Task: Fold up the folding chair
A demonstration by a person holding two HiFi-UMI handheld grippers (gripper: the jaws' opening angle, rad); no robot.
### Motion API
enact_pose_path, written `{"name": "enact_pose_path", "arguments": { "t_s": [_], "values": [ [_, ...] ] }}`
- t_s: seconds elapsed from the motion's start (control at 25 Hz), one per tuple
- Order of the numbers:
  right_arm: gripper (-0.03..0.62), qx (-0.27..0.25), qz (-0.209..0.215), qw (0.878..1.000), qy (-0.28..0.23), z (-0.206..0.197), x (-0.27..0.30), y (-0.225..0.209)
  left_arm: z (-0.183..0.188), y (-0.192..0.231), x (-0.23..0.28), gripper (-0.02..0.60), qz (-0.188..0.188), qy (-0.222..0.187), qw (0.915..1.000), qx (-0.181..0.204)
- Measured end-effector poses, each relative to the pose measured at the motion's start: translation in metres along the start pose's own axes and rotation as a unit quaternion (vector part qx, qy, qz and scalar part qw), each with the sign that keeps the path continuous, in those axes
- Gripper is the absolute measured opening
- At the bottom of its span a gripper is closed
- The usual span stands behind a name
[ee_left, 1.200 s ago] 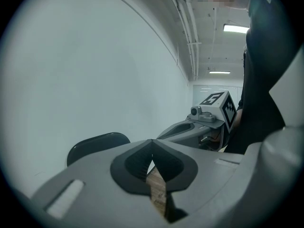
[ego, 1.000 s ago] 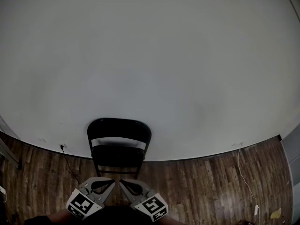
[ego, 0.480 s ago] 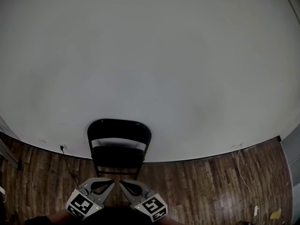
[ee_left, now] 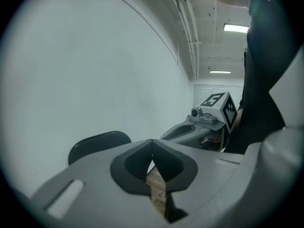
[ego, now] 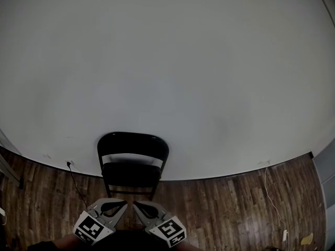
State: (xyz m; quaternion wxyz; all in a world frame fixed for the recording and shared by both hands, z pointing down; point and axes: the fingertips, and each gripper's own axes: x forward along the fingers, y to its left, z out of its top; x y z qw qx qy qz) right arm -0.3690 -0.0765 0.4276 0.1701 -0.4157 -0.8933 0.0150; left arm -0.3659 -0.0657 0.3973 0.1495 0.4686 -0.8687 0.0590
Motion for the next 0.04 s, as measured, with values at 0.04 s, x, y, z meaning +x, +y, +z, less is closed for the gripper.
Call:
{"name": "enact_pose_path", "arguments": {
  "t_s": [0.04],
  "values": [
    [0.002,0.0,0.0,1.0,0.0,-0.0005,0.0003,0.0008,-0.0004,-0.0001,-0.0008,0.002,0.0,0.0,1.0,0.0]
  ]
}}
